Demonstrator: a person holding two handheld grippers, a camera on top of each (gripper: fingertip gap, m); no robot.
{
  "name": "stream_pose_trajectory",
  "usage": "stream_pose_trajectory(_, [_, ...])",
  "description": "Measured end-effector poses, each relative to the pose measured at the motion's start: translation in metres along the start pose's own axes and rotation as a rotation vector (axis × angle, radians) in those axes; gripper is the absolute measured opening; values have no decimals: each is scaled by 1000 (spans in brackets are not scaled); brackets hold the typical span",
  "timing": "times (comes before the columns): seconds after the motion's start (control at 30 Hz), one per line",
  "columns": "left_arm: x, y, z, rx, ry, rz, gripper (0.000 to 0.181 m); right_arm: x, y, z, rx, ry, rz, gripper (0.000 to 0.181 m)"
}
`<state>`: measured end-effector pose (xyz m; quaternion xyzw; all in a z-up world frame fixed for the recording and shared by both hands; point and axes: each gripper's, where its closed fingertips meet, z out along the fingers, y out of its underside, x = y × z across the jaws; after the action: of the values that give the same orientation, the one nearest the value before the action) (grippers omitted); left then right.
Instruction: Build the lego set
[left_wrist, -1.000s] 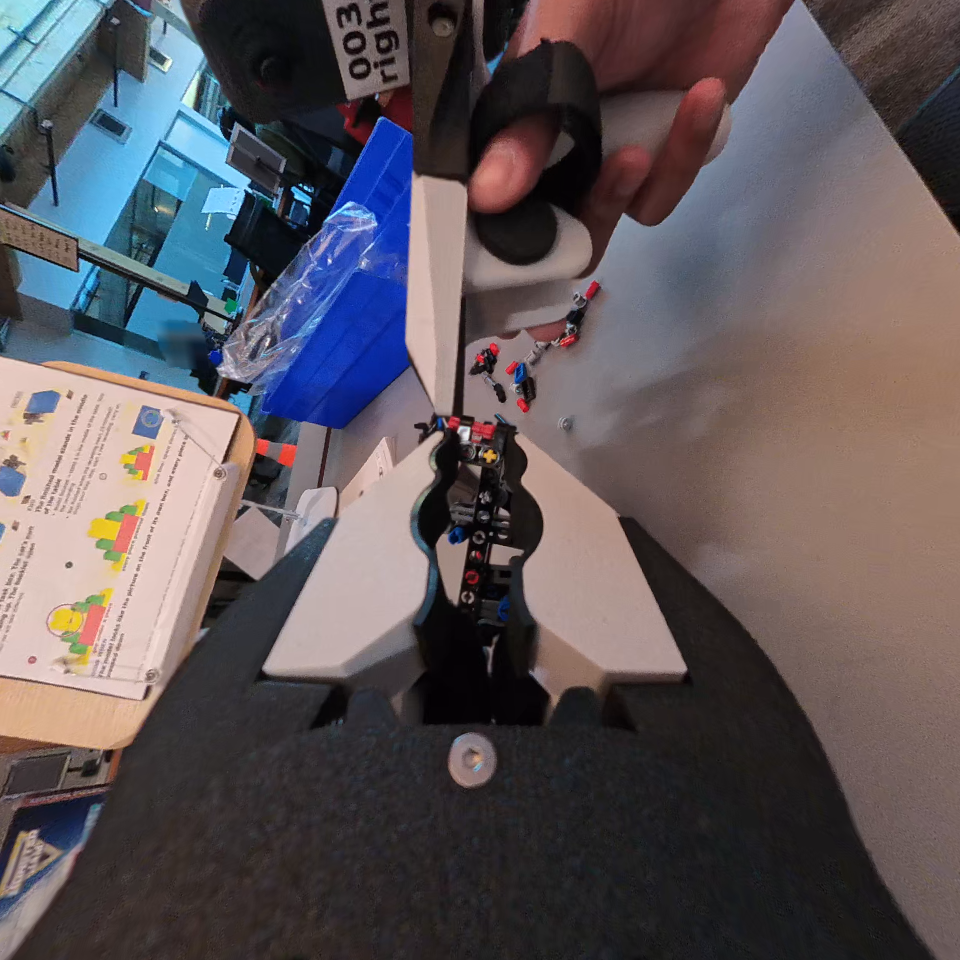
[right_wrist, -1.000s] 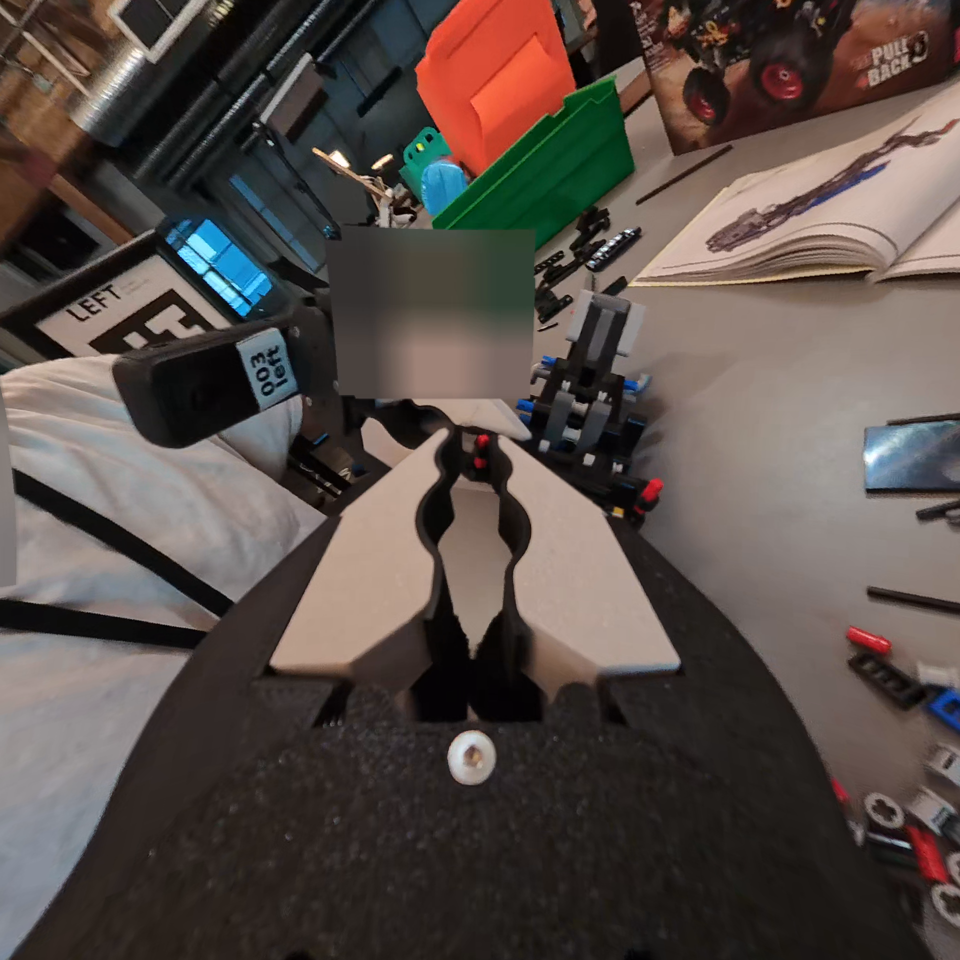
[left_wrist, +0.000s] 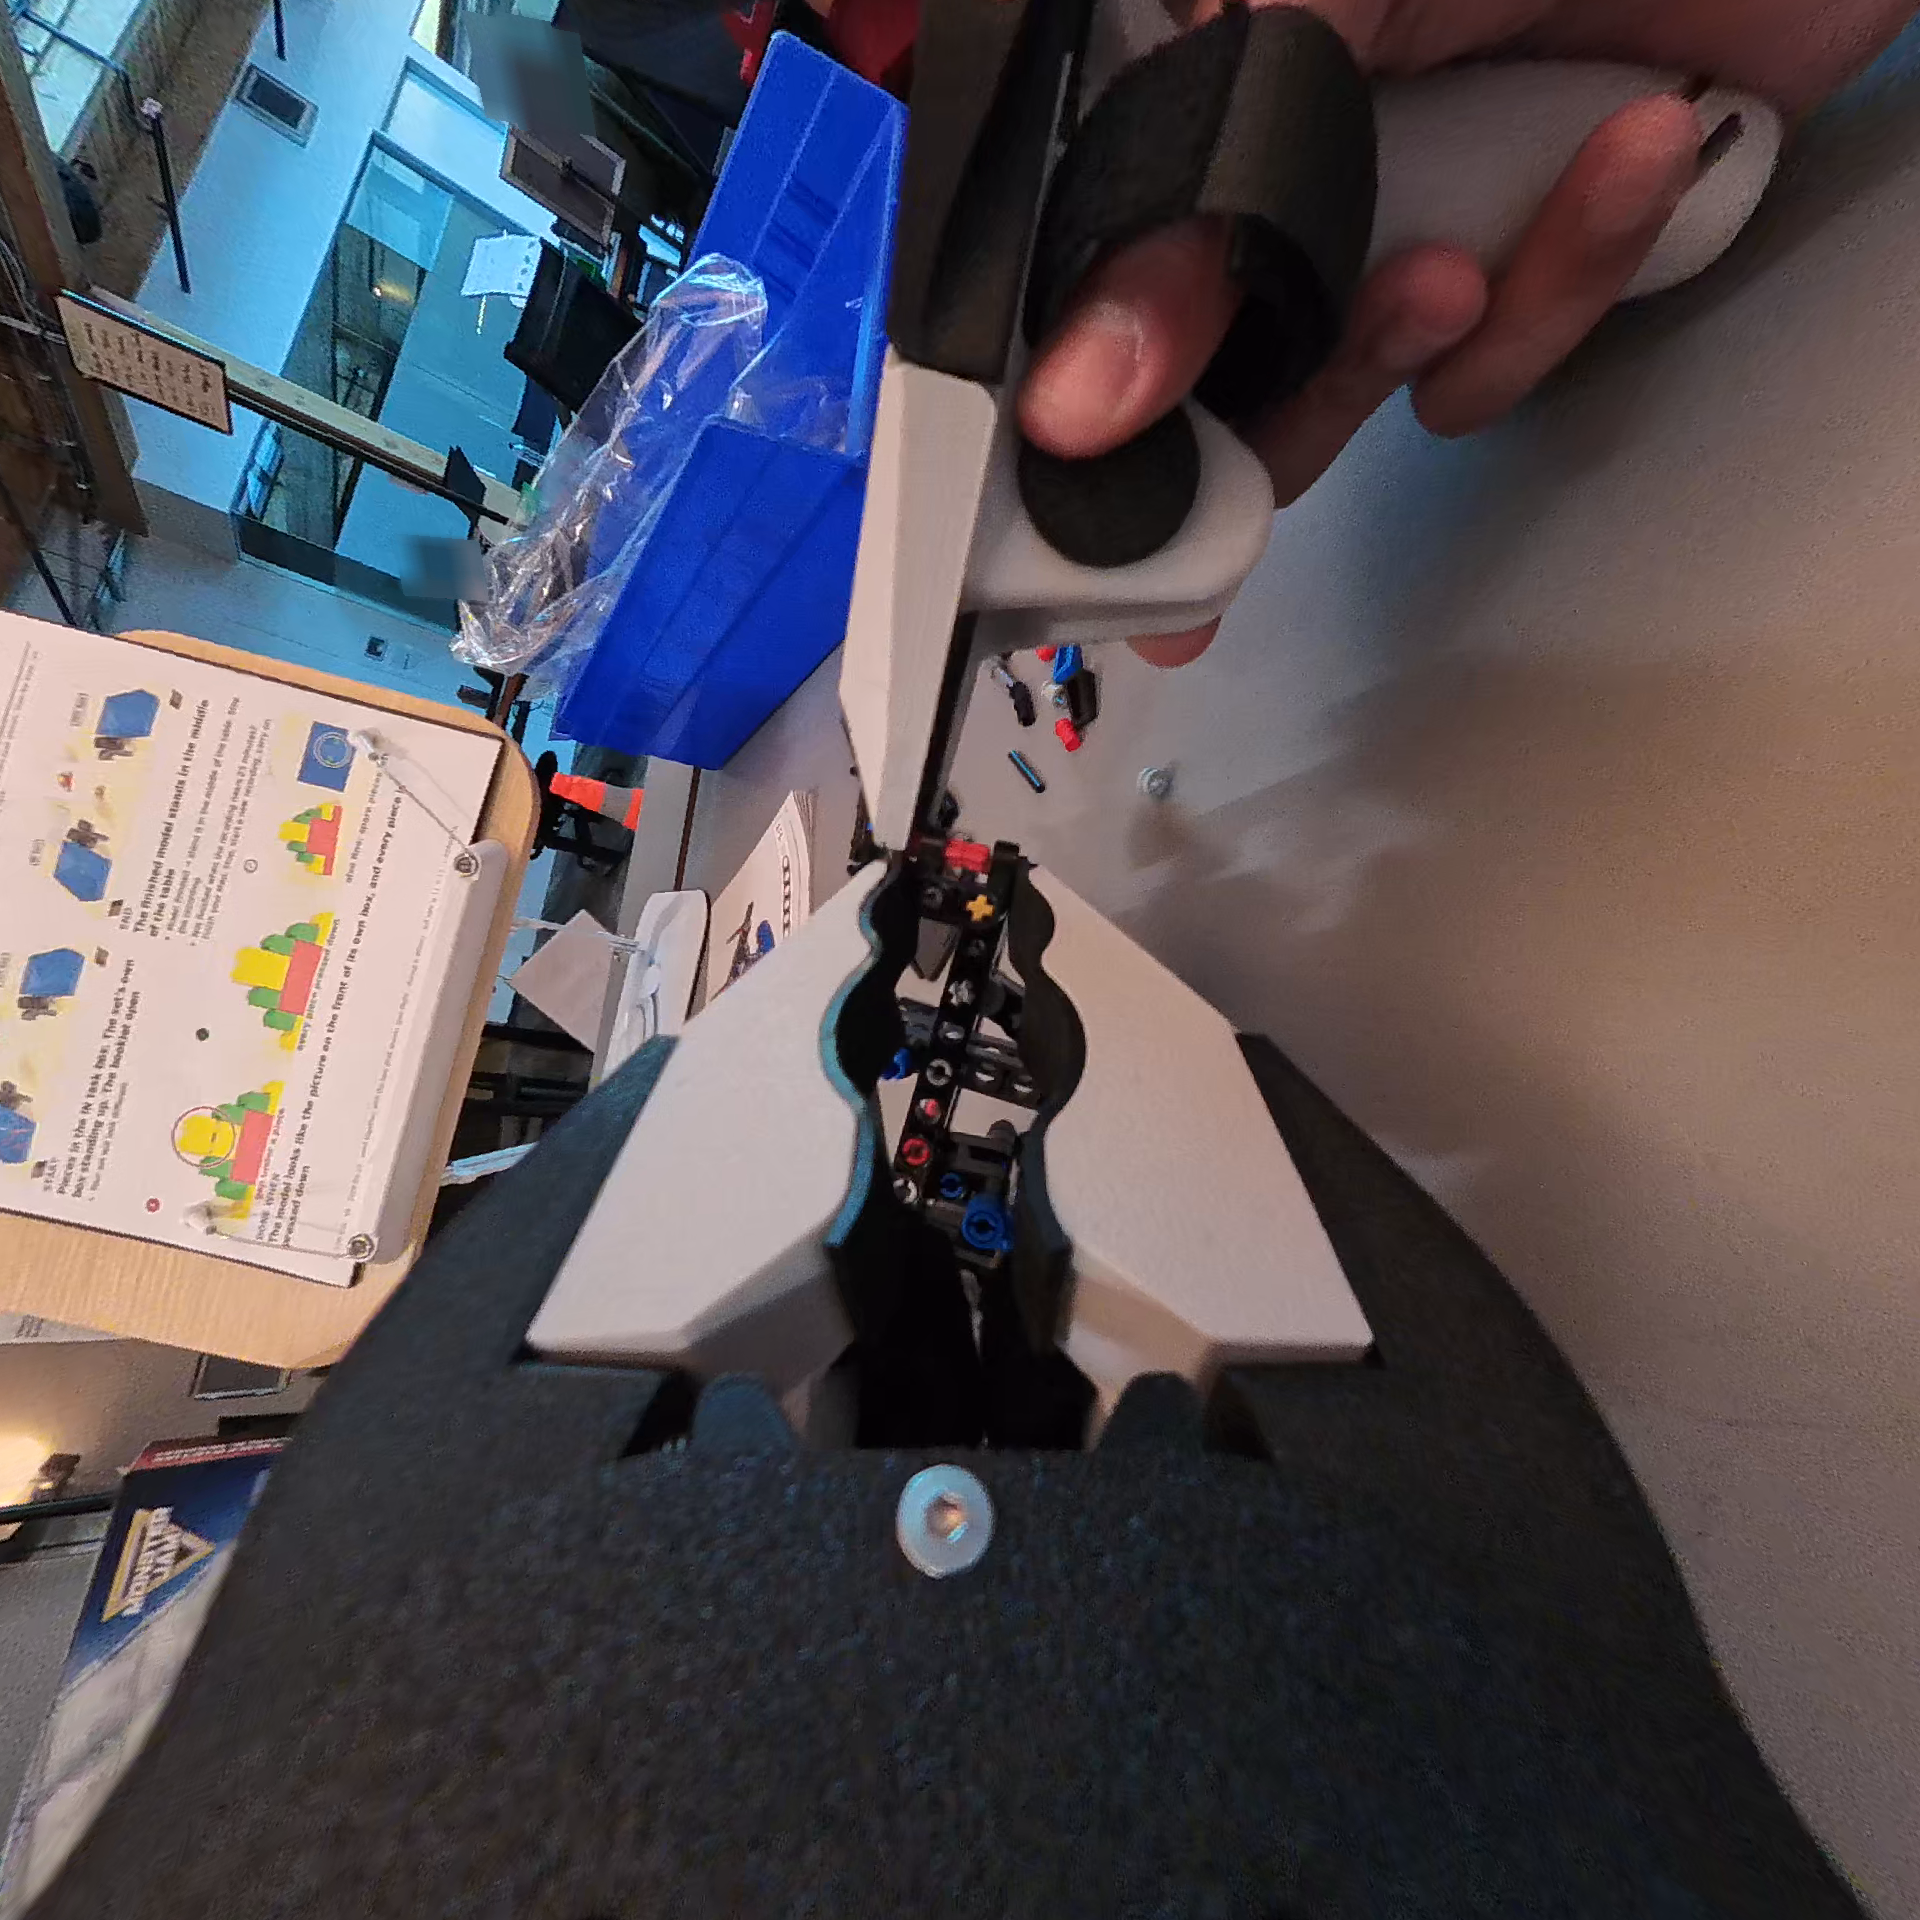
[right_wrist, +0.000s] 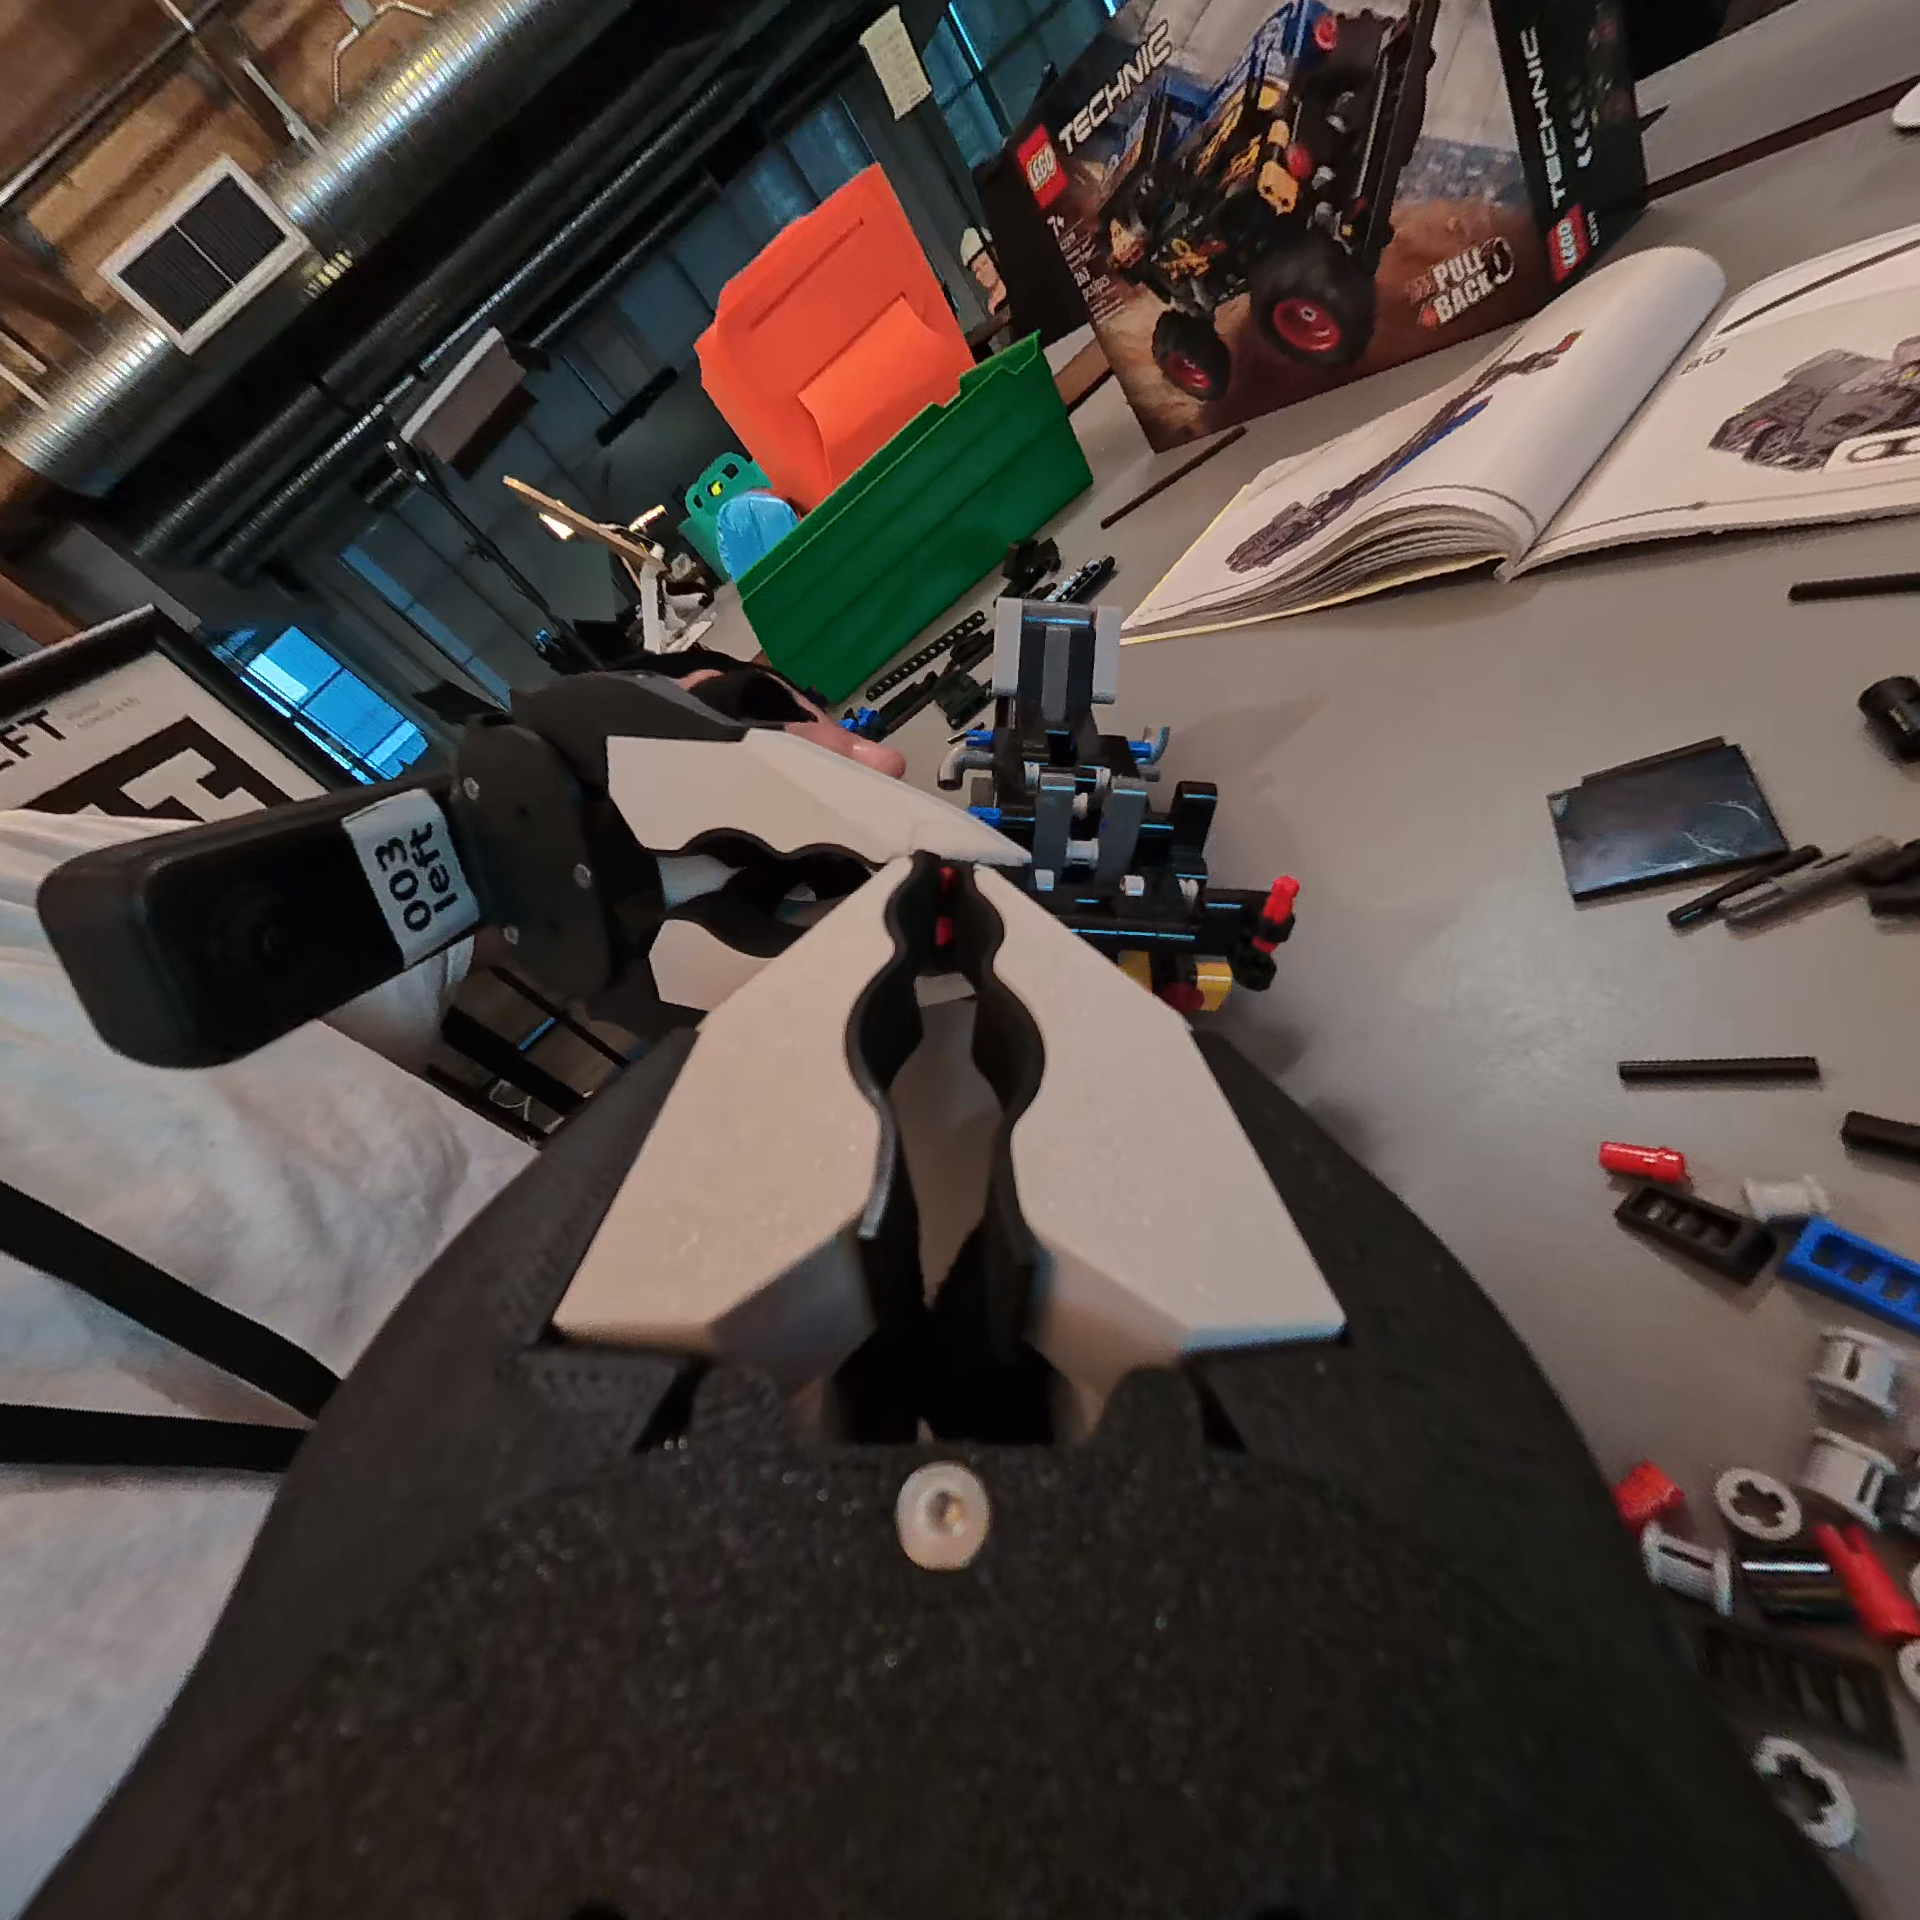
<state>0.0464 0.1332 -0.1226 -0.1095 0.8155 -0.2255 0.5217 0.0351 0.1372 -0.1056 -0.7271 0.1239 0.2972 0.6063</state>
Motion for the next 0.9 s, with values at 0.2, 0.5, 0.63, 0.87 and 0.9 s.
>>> stream_pose_trajectory(0.2, [1,1,3,-10,4,-12,15,4,-6,-1,32,64,-50,1])
stream_pose_trajectory(0.5, [2,0,3,-7,6,19,14,3,-5,-2,22,78,-65,1])
stream_pose_trajectory(0.63, [2,-1,3,0,2,14,14,2,-5,-3,-1,75,-76,3])
stream_pose_trajectory(0.87, [3,-3,2,9,-7,30,14,-2,-7,-5,1,58,-161,7])
stream_pose_trajectory(0.9, [3,-3,2,8,-10,36,14,-2,-6,-4,-7,61,-167,6])
